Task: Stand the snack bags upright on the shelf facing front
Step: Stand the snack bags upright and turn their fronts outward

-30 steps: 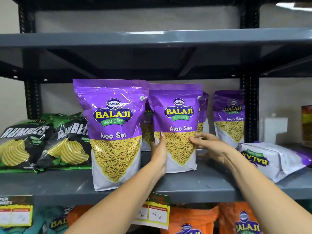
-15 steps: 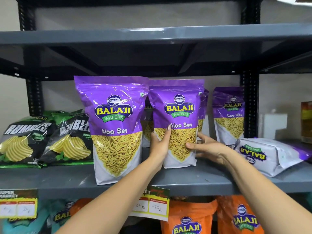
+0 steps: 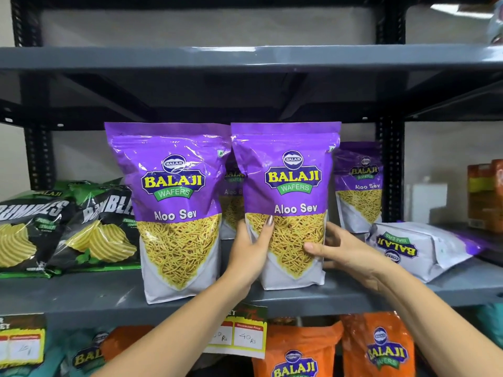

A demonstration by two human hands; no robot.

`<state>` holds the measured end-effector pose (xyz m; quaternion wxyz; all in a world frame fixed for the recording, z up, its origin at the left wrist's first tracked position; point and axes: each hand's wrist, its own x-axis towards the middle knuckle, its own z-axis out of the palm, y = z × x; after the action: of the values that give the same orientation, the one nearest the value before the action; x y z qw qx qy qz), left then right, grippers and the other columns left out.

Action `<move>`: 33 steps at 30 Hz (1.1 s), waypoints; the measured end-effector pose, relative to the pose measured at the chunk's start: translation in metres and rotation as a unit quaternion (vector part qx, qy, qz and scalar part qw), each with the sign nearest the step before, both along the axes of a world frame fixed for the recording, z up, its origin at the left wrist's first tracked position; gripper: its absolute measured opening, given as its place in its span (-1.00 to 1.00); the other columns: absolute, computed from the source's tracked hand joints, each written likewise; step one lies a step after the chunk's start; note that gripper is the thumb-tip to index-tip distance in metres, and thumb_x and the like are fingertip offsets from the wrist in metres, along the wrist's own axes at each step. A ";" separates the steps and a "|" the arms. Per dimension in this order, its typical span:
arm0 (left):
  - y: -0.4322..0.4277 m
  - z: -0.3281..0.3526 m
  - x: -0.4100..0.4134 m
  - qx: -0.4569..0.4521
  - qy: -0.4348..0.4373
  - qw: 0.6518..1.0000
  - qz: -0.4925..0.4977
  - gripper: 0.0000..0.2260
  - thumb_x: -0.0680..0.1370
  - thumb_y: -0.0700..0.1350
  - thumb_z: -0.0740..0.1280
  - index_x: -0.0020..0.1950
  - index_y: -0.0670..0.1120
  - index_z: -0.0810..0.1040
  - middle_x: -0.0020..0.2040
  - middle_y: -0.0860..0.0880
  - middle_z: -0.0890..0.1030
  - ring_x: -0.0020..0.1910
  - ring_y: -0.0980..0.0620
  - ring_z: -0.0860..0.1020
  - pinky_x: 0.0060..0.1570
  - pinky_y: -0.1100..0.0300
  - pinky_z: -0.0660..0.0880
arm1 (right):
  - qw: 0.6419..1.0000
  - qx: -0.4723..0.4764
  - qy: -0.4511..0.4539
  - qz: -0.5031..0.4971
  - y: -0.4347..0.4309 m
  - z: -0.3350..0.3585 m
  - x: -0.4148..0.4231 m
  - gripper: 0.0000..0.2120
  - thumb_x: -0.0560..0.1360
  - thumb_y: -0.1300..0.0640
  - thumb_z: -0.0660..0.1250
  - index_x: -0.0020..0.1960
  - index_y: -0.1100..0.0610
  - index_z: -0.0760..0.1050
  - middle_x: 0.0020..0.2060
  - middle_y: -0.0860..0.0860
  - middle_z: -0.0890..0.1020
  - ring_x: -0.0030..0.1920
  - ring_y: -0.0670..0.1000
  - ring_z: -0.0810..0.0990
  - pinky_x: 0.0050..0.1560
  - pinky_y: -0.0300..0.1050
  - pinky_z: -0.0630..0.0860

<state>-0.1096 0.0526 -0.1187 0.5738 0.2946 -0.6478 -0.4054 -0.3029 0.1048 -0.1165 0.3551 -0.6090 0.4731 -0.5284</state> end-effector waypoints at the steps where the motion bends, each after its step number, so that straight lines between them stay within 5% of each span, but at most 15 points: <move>1: 0.002 0.000 -0.001 -0.003 -0.001 1.000 0.006 -0.54 0.46 0.21 0.31 0.29 0.05 0.43 0.22 0.10 0.60 0.24 0.10 0.54 0.35 -0.02 0.42 | 1.000 -0.002 0.006 -0.012 0.002 -0.001 0.001 -0.17 0.13 -0.14 0.61 0.34 -0.06 0.42 0.14 -0.04 0.69 0.16 0.01 0.67 0.23 0.13 0.54; 5: 0.003 0.000 -0.002 -0.002 -0.004 1.000 0.024 -0.39 0.32 0.34 0.28 0.27 0.04 0.44 0.21 0.05 0.61 0.23 0.05 0.56 0.35 -0.06 0.41 | 0.998 -0.003 0.034 -0.043 0.011 0.003 0.010 -0.08 0.03 -0.28 0.59 0.33 -0.09 0.40 0.16 -0.11 0.68 0.17 -0.08 0.64 0.08 -0.08 0.55; 10: 0.030 -0.006 -0.009 -0.056 0.011 0.989 0.138 -0.38 0.51 0.17 0.26 0.49 -0.08 0.24 0.48 -0.08 0.32 0.46 0.04 0.29 0.49 0.02 0.19 | 0.993 -0.016 0.059 -0.101 0.031 0.009 0.016 0.20 0.06 -0.26 0.59 0.55 -0.08 0.06 0.32 -0.08 0.51 0.29 -0.07 0.53 0.39 -0.01 0.38; 12: 0.061 -0.012 -0.013 -0.253 0.014 0.948 0.195 -0.40 0.51 0.11 0.24 0.49 -0.10 0.23 0.47 -0.11 0.29 0.48 0.03 0.24 0.49 0.05 0.17 | 0.981 -0.082 0.041 -0.172 0.049 0.021 0.005 -0.06 0.20 -0.11 0.57 0.47 -0.01 0.22 0.20 -0.05 0.53 0.14 -0.10 0.58 0.24 -0.09 0.48; 15: 0.087 -0.022 -0.038 -0.428 -0.073 0.900 0.044 -0.54 0.50 -0.04 0.33 0.39 -0.07 0.37 0.36 -0.01 0.44 0.41 0.08 0.37 0.41 0.16 0.29 | 0.913 -0.190 0.086 -0.349 0.076 0.039 -0.031 -0.68 0.37 0.08 0.50 0.10 0.03 0.54 0.01 -0.01 0.65 -0.07 -0.10 0.62 -0.01 -0.26 0.54; 17: 0.096 -0.009 -0.067 -0.372 -0.102 0.920 -0.064 -0.60 0.50 -0.05 0.34 0.33 0.00 0.42 0.24 0.09 0.51 0.26 0.21 0.46 0.28 0.25 0.39 | 0.839 -0.187 0.126 -0.495 0.086 0.041 -0.070 -0.78 0.40 -0.01 0.43 0.00 0.06 0.57 -0.04 0.10 0.68 -0.11 0.02 0.63 -0.05 -0.17 0.53; 20: 0.085 0.021 -0.128 -0.211 -0.142 0.964 -0.072 -0.57 0.48 0.05 0.27 0.34 -0.01 0.40 0.29 -0.01 0.49 0.25 0.08 0.47 0.32 0.13 0.37 | 0.775 0.001 0.216 -0.594 0.088 0.030 -0.125 -0.52 0.48 -0.18 0.23 0.16 0.20 0.51 0.16 0.24 0.61 0.15 0.23 0.57 0.09 0.03 0.44; 23: 0.047 0.053 -0.179 0.003 -0.259 0.964 -0.068 -0.35 0.54 0.25 0.13 0.53 -0.09 0.17 0.52 -0.19 0.24 0.49 -0.18 0.27 0.47 -0.04 0.20 | 0.802 0.168 0.192 -0.540 0.078 0.017 -0.153 -0.19 0.51 -0.32 0.06 0.47 0.31 0.25 0.45 0.30 0.36 0.42 0.26 0.37 0.34 0.05 0.32; 26: 0.038 0.063 -0.193 0.135 -0.261 0.944 -0.149 -0.39 0.61 0.21 0.09 0.54 -0.14 0.17 0.52 -0.13 0.30 0.47 -0.08 0.32 0.37 0.12 0.27 | 0.828 0.179 0.132 -0.514 0.068 0.009 -0.156 -0.11 0.46 -0.36 0.09 0.52 0.29 0.17 0.48 0.28 0.31 0.44 0.25 0.35 0.39 0.02 0.31; 28: 0.035 0.065 -0.194 0.176 -0.280 0.924 -0.190 -0.59 0.63 0.11 0.12 0.26 -0.16 0.48 0.07 -0.09 0.62 0.06 -0.04 0.55 -0.04 0.14 0.43 | 0.835 0.139 0.108 -0.521 0.062 0.003 -0.162 -0.10 0.35 -0.41 0.16 0.44 0.22 0.31 0.35 0.25 0.49 0.21 0.23 0.56 0.10 0.02 0.54; 30: 0.034 0.063 -0.200 0.181 -0.324 0.909 -0.187 -0.72 0.61 0.07 0.20 -0.16 -0.10 0.47 -0.45 0.00 0.61 -0.32 -0.01 0.50 -0.24 0.18 0.46 | 0.842 0.102 0.078 -0.525 0.057 -0.004 -0.178 -0.15 0.23 -0.38 0.26 0.30 0.21 0.45 0.16 0.24 0.63 -0.13 0.14 0.62 -0.28 -0.12 0.54; 33: 0.036 0.058 -0.208 0.177 -0.350 0.904 -0.172 -0.76 0.56 0.05 0.28 -0.19 -0.09 0.46 -0.35 -0.05 0.57 -0.33 -0.01 0.50 0.13 0.03 0.56 | 0.867 0.051 0.008 -0.495 0.057 0.000 -0.181 -0.38 0.22 -0.24 0.37 0.12 0.16 0.51 -0.03 0.17 0.67 -0.10 0.14 0.63 -0.09 0.06 0.63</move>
<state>-0.3174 0.0883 -0.0606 0.1696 0.3980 -0.7654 -0.4765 -0.4834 0.1620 -0.1166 0.0738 -0.2797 0.7419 -0.6049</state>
